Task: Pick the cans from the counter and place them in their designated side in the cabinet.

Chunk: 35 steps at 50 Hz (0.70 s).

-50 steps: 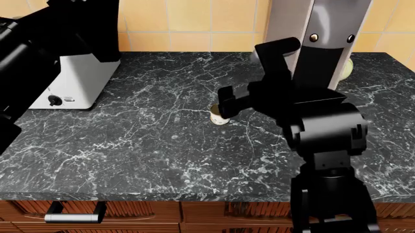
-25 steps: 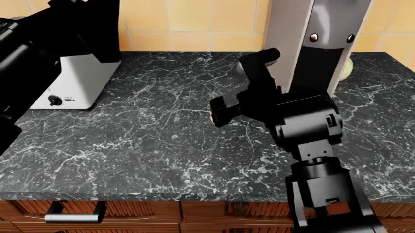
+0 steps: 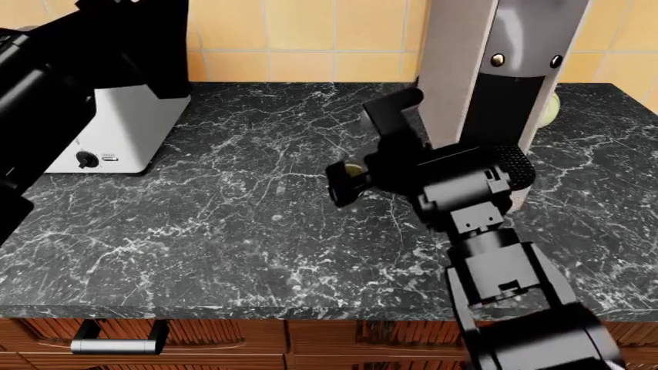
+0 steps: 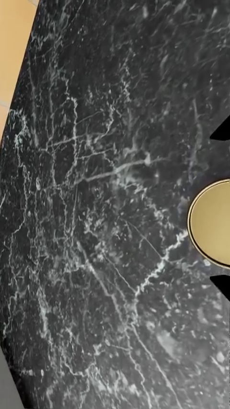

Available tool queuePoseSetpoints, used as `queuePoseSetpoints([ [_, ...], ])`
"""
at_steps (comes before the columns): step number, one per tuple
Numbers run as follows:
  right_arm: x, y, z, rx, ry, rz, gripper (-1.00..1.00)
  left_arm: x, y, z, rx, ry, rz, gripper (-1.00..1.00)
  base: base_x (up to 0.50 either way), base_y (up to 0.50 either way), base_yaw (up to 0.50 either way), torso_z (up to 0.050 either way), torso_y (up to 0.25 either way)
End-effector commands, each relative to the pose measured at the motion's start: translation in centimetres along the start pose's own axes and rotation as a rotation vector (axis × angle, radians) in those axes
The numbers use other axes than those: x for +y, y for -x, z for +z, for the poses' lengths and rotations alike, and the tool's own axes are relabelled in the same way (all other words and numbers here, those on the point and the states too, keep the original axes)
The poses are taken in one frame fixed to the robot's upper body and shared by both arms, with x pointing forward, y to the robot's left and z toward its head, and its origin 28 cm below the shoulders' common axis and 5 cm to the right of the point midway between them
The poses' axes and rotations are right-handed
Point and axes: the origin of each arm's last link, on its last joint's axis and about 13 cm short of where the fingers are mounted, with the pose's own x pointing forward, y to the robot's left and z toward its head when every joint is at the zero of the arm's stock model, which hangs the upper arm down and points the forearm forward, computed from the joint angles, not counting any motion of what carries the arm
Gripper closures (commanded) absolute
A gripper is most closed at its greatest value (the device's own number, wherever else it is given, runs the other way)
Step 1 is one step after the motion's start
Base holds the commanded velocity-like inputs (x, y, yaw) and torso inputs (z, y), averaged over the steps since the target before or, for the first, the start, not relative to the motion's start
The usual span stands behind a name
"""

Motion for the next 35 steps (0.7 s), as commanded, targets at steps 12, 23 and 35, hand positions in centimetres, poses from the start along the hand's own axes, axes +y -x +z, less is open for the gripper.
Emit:
queuePoseSetpoints([
  [12,0.2,-1.6,-2.1,0.088,-0.005,0.022,-1.0,0.0,0.3,-0.2,0.002,0.007,0.011,-1.0,0.0,0.0,0.0,0.0,0.0],
  [23,0.1,-2.0,-2.8,0.126,-0.009,0.013,-1.0,0.2,0.2,-0.3,0.005,0.009,0.015,-1.0,0.0,0.0,0.0,0.0,0.0],
  [35,0.2,-2.0,-2.7,0.128,-0.008,0.02,1.0,0.4,-0.1,-0.3,0.006,0.007,0.013,-1.0,0.0,0.0,0.0,0.0,-0.003],
])
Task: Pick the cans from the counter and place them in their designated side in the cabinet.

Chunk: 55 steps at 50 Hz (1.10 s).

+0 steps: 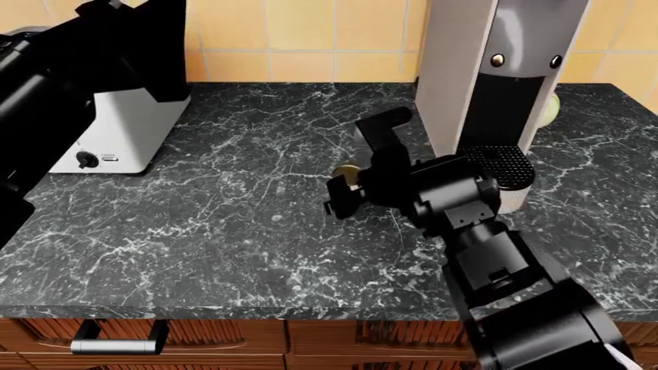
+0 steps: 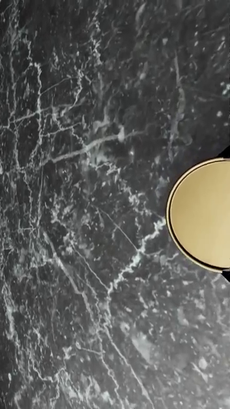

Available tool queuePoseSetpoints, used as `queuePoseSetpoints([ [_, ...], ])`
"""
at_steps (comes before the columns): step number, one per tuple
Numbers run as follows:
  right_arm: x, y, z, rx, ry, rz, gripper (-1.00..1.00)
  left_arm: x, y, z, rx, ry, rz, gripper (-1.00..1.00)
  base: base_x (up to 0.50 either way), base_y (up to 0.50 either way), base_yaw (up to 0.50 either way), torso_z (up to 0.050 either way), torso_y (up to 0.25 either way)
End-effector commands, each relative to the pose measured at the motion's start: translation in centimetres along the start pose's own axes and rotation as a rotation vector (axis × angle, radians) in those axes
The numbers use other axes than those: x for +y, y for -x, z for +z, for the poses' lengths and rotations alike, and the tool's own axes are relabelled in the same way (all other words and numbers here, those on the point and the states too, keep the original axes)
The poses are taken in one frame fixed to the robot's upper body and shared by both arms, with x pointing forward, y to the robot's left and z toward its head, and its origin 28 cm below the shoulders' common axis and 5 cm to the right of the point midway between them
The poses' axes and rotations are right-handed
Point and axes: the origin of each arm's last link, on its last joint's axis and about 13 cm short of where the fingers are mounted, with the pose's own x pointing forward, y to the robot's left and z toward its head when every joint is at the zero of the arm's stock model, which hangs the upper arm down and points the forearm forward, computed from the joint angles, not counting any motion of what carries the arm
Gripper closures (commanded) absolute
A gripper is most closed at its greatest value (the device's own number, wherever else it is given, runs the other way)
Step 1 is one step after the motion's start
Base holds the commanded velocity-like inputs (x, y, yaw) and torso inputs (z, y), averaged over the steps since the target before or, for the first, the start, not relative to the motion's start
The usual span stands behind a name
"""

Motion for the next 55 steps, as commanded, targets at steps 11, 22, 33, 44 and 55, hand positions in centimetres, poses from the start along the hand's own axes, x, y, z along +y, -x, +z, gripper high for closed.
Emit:
queuePoseSetpoints([
  [11,-0.3,1.2,0.4,0.007,0.018,-0.032,1.0,-0.1,-0.1,0.1,-0.001,-0.003,-0.006,-1.0,0.0,0.0,0.0,0.0,0.0],
  [22,0.3,4.2,3.2,-0.091,0.033,-0.029,1.0,-0.2,-0.3,0.0,0.001,0.002,-0.015,-1.0,0.0,0.0,0.0,0.0,0.0],
  [33,1.1,7.0,4.4,-0.177,0.043,-0.01,1.0,0.3,-0.8,-0.6,0.006,0.003,-0.018,-1.0,-0.05,0.0,0.0,0.0,0.0],
  [44,1.6,10.2,5.3,-0.272,0.057,-0.025,1.0,0.3,-1.0,-0.7,0.008,0.003,-0.025,-1.0,-0.32,-0.09,0.0,0.0,0.0],
  [55,1.7,11.9,5.4,-0.332,0.036,-0.033,1.0,0.1,-1.1,-0.6,0.01,0.0,-0.029,-1.0,-0.21,-0.38,0.0,0.0,-0.001],
])
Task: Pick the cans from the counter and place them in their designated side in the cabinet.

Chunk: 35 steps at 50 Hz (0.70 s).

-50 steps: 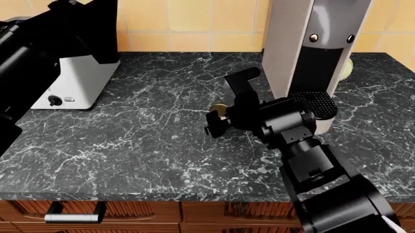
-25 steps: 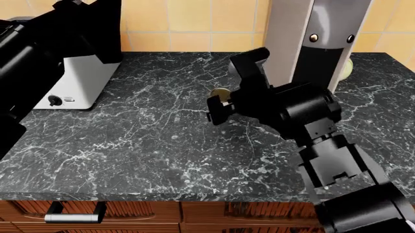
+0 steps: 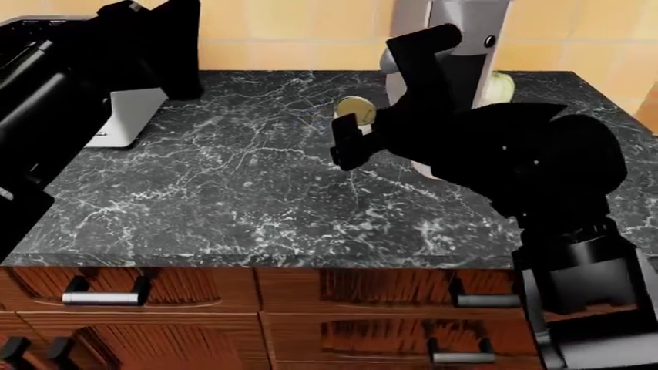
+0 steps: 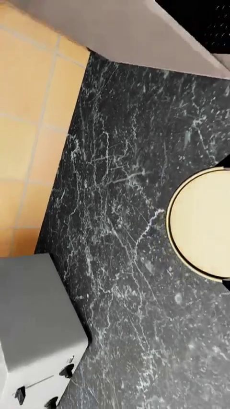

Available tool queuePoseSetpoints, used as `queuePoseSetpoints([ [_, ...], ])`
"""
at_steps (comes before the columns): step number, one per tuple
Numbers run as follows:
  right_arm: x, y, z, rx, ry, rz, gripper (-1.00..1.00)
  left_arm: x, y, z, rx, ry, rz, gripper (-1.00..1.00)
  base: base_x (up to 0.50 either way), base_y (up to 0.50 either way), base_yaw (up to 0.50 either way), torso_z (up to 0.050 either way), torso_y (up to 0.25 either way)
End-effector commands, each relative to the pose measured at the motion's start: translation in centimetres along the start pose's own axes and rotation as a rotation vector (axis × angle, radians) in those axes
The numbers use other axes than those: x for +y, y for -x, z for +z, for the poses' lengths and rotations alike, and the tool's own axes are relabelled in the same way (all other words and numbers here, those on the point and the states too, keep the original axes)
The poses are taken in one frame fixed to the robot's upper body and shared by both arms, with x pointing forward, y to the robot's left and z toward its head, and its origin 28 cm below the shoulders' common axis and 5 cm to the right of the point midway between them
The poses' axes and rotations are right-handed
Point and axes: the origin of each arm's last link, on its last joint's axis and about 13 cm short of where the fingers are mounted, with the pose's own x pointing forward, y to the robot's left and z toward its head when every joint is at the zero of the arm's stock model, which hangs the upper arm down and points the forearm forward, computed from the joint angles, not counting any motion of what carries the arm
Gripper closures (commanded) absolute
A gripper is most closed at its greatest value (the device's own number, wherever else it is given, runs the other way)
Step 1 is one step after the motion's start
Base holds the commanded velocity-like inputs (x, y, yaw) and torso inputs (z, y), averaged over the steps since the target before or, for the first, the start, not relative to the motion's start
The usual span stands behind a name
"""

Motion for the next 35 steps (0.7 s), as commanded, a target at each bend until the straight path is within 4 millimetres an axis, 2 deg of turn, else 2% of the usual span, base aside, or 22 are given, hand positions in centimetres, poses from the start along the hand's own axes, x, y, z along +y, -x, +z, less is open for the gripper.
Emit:
queuePoseSetpoints([
  [1,0.2,2.3,1.0,-0.078,0.006,-0.018,1.0,-0.2,-0.2,0.0,0.003,-0.001,-0.007,-1.0,-0.12,-0.5,0.0,0.0,0.0],
  [11,0.7,3.7,1.1,-0.121,0.006,-0.005,1.0,-0.2,-0.2,0.0,0.005,-0.006,-0.005,-1.0,-0.16,-0.5,0.0,0.0,0.0],
  [26,0.7,4.1,1.5,-0.149,0.001,-0.013,1.0,-0.2,-0.3,-0.2,0.007,-0.001,-0.003,-1.0,-0.01,-0.5,0.0,0.0,-0.001],
  [35,0.7,4.4,2.4,-0.178,-0.013,-0.036,1.0,-0.2,-0.3,-0.1,0.005,-0.002,-0.004,-1.0,0.0,-0.03,0.0,0.0,0.0],
])
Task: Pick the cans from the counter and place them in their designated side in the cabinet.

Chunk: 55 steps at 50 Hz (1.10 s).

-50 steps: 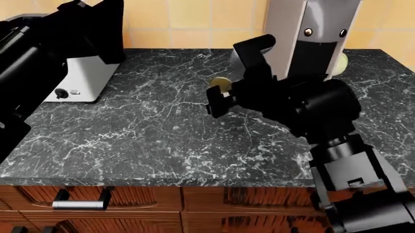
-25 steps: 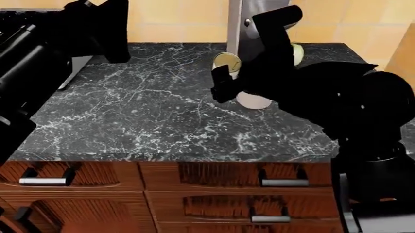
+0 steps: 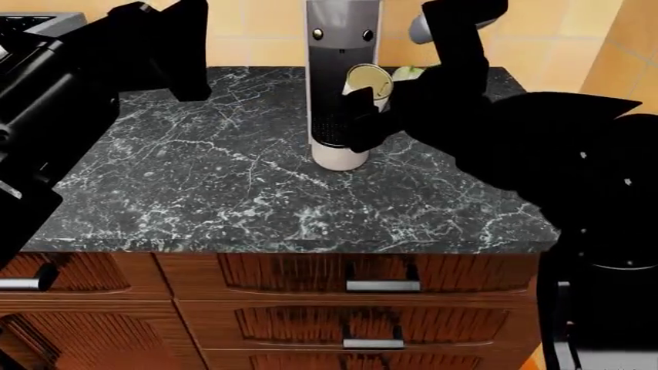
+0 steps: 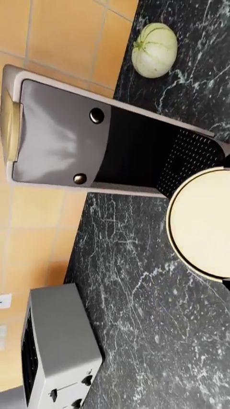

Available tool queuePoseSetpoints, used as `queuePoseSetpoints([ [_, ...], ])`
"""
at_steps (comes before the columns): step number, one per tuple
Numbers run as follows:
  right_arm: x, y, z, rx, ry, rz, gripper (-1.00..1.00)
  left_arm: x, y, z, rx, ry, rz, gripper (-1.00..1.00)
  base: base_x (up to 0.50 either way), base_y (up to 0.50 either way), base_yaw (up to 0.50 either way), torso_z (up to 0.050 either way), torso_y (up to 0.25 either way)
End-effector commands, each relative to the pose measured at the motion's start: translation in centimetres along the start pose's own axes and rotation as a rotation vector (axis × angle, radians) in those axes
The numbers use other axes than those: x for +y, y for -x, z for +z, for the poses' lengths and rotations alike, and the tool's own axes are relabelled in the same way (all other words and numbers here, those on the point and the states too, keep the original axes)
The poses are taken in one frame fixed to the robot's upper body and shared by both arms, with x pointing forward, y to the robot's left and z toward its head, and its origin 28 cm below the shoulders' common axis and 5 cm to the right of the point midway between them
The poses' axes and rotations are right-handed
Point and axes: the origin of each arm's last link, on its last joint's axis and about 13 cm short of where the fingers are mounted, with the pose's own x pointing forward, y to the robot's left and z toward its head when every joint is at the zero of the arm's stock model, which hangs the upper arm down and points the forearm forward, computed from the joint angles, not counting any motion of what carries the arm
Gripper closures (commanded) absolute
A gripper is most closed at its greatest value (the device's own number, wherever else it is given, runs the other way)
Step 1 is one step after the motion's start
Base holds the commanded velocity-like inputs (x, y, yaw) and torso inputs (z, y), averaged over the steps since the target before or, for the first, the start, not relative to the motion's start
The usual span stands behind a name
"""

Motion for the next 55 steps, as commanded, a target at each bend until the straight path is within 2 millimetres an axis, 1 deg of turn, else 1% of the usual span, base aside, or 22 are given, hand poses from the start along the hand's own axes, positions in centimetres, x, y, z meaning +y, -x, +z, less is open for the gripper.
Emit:
queuePoseSetpoints([
  [1,0.1,0.5,1.2,-0.043,-0.005,-0.021,1.0,0.1,-0.1,0.0,-0.003,-0.001,0.002,-1.0,0.0,0.0,0.0,0.0,0.0],
  [4,0.1,1.0,2.1,-0.058,0.0,-0.04,1.0,0.1,-0.1,0.1,-0.005,-0.002,-0.001,-1.0,0.0,0.0,0.0,0.0,0.0],
  [6,-0.1,1.6,3.1,-0.076,0.008,-0.059,1.0,0.1,-0.1,0.1,-0.006,-0.001,-0.004,-1.0,0.0,0.0,0.0,0.0,0.0],
  [9,-0.3,2.7,5.3,-0.107,0.03,-0.079,1.0,0.1,-0.1,0.1,-0.008,0.001,-0.009,-1.0,0.0,0.0,0.0,0.0,0.0],
  [13,-0.6,4.5,8.8,-0.148,0.082,-0.099,1.0,0.1,-0.2,0.1,-0.012,0.007,-0.02,-1.0,0.0,0.0,0.0,0.0,0.0],
  [15,-0.7,5.5,10.5,-0.149,0.072,-0.069,1.0,0.1,-0.2,0.1,-0.013,0.009,-0.027,-1.0,0.0,0.0,0.0,0.0,0.0],
  [20,-0.8,8.1,14.8,-0.17,0.139,-0.08,1.0,0.0,-0.3,0.2,-0.017,0.013,-0.043,-1.0,0.0,0.0,0.0,0.0,0.0],
  [21,-0.9,8.6,15.7,-0.159,0.12,-0.062,1.0,0.0,-0.4,0.2,-0.018,0.014,-0.046,-1.0,0.0,0.0,0.0,0.0,0.0],
  [25,-1.4,9.7,19.3,-0.149,0.123,-0.072,1.0,-0.1,-0.4,0.2,-0.023,0.018,-0.057,-1.0,0.0,0.0,0.0,0.0,0.0],
  [29,-1.8,10.7,23.7,-0.152,0.116,-0.085,1.0,-0.3,-0.3,0.5,-0.029,0.018,-0.065,-1.0,0.0,0.0,0.0,0.0,0.0],
  [30,-1.6,10.8,24.4,-0.16,0.123,-0.08,1.0,-0.3,-0.3,0.6,-0.031,0.016,-0.068,-1.0,0.0,0.0,0.0,0.0,0.0],
  [32,-0.4,10.6,25.2,-0.192,0.131,0.061,1.0,-0.4,-0.3,0.7,-0.034,0.014,-0.074,-1.0,0.0,0.0,0.0,0.0,0.0],
  [33,-0.1,10.6,25.4,-0.206,0.142,0.096,1.0,-0.5,-0.3,0.8,-0.036,0.013,-0.076,-1.0,0.0,0.0,0.0,0.0,0.0],
  [34,-0.1,10.8,25.6,-0.212,0.158,0.077,1.0,-0.5,-0.3,0.9,-0.039,0.013,-0.079,-1.0,0.0,0.0,0.0,0.0,0.0],
  [35,-0.3,11.2,25.7,-0.208,0.178,0.006,1.0,-0.5,-0.3,0.9,-0.04,0.012,-0.081,-1.0,0.0,0.0,0.0,0.0,0.0],
  [36,-0.8,12.0,25.8,-0.19,0.205,-0.129,1.0,-0.5,-0.3,1.0,-0.041,0.012,-0.083,-1.0,0.0,0.0,0.0,0.0,0.0],
  [41,-0.9,12.0,26.0,-0.207,0.235,-0.223,1.0,-0.6,-0.2,1.2,-0.049,0.011,-0.096,-1.0,0.0,0.0,0.0,0.0,0.0],
  [45,-0.8,11.9,26.2,-0.256,0.216,-0.316,1.0,-0.8,0.0,1.5,-0.057,0.007,-0.099,-1.0,0.0,0.0,0.0,0.0,0.0],
  [52,-0.8,11.9,26.2,-0.256,0.216,-0.316,1.0,-1.1,0.4,2.0,-0.068,-0.006,-0.104,-1.0,0.0,0.0,0.0,0.0,0.0],
  [55,-0.8,11.9,26.2,-0.256,0.216,-0.316,1.0,-2.0,0.9,3.2,-0.085,-0.027,-0.13,-1.0,0.0,0.0,0.0,0.0,0.0],
])
